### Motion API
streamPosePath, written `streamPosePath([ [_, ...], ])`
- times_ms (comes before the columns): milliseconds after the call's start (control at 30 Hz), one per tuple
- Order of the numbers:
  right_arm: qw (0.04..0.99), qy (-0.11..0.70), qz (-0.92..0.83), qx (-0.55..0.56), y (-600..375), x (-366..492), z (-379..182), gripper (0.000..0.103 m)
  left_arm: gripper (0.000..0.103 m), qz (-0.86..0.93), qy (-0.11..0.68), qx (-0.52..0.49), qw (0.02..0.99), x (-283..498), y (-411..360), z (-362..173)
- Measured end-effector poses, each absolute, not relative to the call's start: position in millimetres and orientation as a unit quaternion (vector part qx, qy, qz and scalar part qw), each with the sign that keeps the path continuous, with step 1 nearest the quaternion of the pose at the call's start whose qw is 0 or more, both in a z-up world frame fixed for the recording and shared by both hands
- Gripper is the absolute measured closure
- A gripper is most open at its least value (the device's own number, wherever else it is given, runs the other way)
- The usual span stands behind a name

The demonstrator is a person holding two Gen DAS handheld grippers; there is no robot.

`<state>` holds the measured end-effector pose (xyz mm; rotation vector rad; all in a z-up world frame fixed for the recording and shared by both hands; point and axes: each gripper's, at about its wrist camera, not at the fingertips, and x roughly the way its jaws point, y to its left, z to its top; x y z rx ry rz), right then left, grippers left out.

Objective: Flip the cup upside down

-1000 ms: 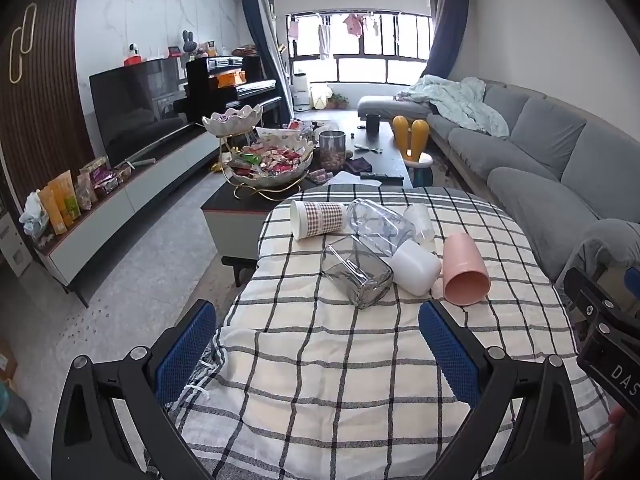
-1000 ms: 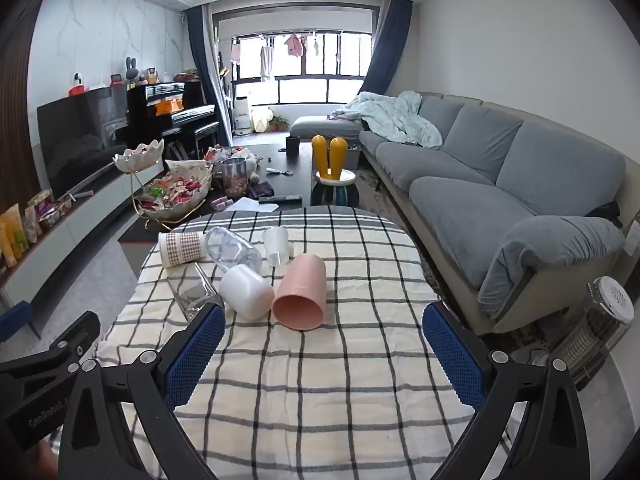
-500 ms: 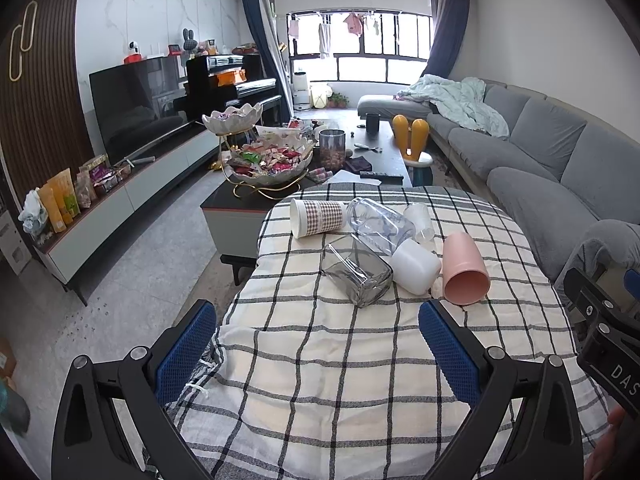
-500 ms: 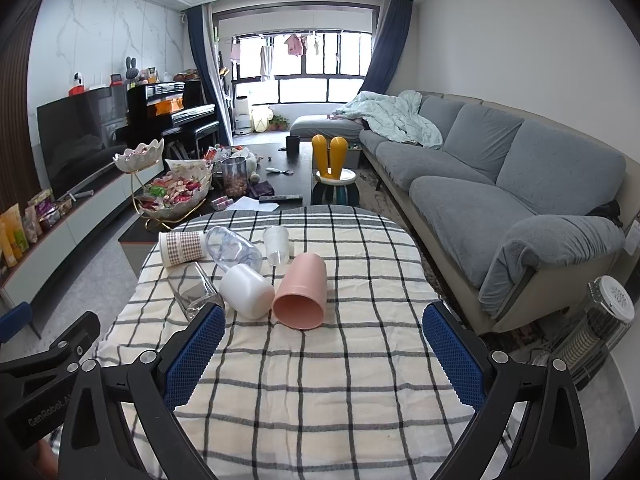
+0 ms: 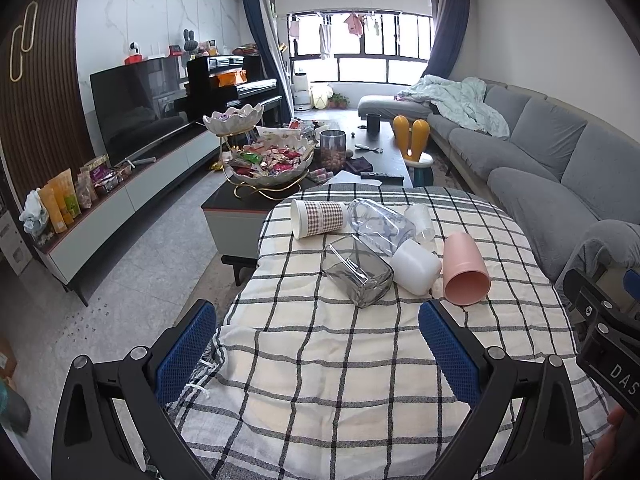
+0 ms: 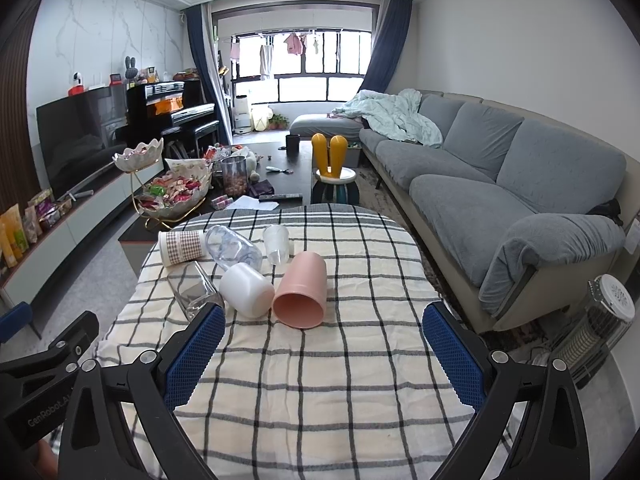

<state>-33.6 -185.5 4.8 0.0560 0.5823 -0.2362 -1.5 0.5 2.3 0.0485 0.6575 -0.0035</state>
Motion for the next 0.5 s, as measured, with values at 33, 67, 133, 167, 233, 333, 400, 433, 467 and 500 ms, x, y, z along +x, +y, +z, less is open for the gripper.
streamPosePath([
  [33, 0.951, 0.286, -0.116, 0.027, -185.4, -33.6, 4.7, 0.003, 0.0, -0.001, 0.323, 0.024, 0.946, -1.6, 0.4, 2.2],
  [67, 0.951, 0.286, -0.116, 0.027, -185.0, -33.7, 4.7, 0.003, 0.0, -0.001, 0.322, 0.024, 0.946, -1.6, 0.5, 2.2],
  [133, 0.951, 0.286, -0.116, 0.027, -185.9, -33.3, 4.3, 0.003, 0.0, -0.002, 0.322, 0.024, 0.946, -1.5, 0.5, 2.4],
  [167, 0.951, 0.286, -0.116, 0.027, -185.8, -33.4, 4.3, 0.003, 0.0, -0.002, 0.323, 0.024, 0.946, -1.4, 0.6, 2.4],
  [233, 0.951, 0.287, -0.116, 0.028, -186.3, -33.1, 4.5, 0.003, 0.0, -0.002, 0.323, 0.024, 0.946, -1.6, 0.8, 2.5],
  [333, 0.95, 0.288, -0.116, 0.029, -186.3, -33.0, 4.5, 0.003, 0.0, 0.001, 0.321, 0.023, 0.947, -1.7, 2.1, 2.7],
  [400, 0.95, 0.288, -0.116, 0.029, -185.4, -33.7, 5.0, 0.003, 0.0, 0.003, 0.32, 0.023, 0.947, -1.8, 2.8, 3.3],
  [433, 0.95, 0.288, -0.116, 0.029, -186.1, -33.1, 4.7, 0.003, 0.0, 0.003, 0.319, 0.023, 0.947, -1.8, 3.0, 3.6],
  [467, 0.95, 0.288, -0.116, 0.028, -185.5, -33.5, 4.8, 0.003, 0.0, 0.003, 0.319, 0.023, 0.947, -1.7, 2.9, 3.7],
  [500, 0.95, 0.288, -0.115, 0.029, -186.0, -33.1, 4.8, 0.003, 0.0, 0.003, 0.32, 0.023, 0.947, -1.7, 3.0, 3.7],
])
